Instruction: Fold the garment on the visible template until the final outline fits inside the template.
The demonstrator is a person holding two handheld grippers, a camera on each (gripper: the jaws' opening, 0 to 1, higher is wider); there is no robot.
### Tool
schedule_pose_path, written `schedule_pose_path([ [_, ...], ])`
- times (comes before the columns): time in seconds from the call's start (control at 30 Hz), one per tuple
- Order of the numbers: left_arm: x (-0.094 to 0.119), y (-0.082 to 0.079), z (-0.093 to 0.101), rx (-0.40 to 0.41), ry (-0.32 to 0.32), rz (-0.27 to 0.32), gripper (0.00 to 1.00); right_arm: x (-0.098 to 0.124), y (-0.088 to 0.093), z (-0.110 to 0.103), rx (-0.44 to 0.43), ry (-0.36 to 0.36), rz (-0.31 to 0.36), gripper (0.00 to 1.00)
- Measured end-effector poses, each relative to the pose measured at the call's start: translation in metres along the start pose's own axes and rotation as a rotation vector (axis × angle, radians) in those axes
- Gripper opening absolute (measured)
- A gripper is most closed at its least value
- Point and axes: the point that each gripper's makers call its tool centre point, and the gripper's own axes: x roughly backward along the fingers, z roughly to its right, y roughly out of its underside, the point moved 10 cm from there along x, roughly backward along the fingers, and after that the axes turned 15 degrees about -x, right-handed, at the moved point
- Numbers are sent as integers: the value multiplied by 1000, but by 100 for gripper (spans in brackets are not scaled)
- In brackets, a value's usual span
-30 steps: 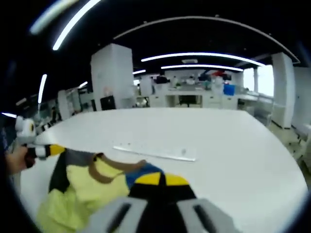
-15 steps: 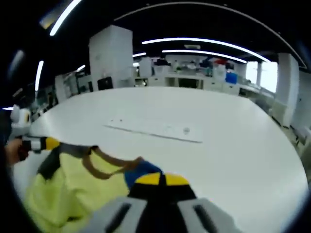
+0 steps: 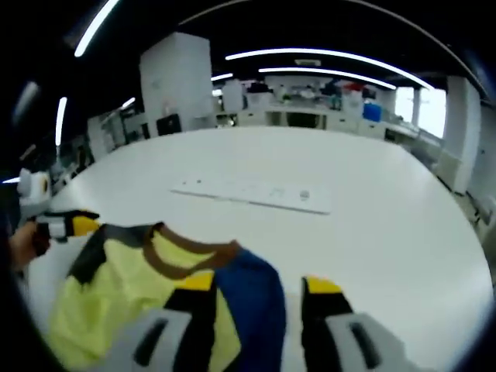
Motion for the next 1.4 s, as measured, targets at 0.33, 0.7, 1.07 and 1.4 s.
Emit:
schedule_pose_path([
  [0.33,24,-4,2,-45,49,34,57,37,1,-13,-28,-78,-33,77],
  [0.7,55,7,19,-111,146,27,70,90,27,-25,-64,-149,-38,89],
  [1.07,85,26,38,-149,218,28,72,133,66,-21,-100,-174,-45,88],
  [1.4,106,44,55,-196,247,27,60,156,99,-24,-87,-228,-55,86],
])
